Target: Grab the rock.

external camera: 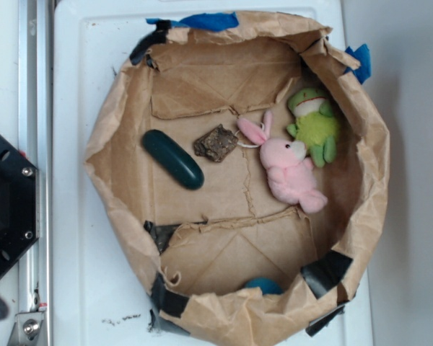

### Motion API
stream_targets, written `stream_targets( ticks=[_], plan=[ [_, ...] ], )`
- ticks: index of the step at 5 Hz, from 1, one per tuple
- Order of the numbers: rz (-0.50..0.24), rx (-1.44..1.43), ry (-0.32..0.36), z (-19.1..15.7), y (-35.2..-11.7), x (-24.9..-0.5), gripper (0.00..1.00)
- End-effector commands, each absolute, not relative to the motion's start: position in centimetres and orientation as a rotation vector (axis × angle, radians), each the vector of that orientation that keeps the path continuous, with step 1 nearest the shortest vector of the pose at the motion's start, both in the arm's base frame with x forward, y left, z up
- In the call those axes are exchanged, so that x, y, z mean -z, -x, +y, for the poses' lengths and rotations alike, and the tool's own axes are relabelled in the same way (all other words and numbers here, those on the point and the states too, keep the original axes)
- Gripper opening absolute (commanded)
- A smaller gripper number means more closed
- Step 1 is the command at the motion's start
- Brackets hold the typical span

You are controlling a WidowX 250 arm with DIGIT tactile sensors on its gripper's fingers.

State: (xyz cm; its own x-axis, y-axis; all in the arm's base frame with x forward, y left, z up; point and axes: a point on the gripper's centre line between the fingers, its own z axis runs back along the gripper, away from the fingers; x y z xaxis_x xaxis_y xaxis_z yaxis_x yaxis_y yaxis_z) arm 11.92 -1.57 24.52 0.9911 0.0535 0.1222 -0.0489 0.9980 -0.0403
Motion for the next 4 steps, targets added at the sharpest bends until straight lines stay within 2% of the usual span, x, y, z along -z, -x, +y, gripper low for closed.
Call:
stream_targets(
  ticks=[1,2,4],
  plan=[
    [-0.124,-0.051,0.037,-1.6,-11.9,-24.5,1.0],
    [-0.127,-0.075,0.01,-0.4,-15.3,-23.9,1.0],
    [-0.083,-0.102,0.052,1.8,-21.1,-21.5,1.0]
  ],
)
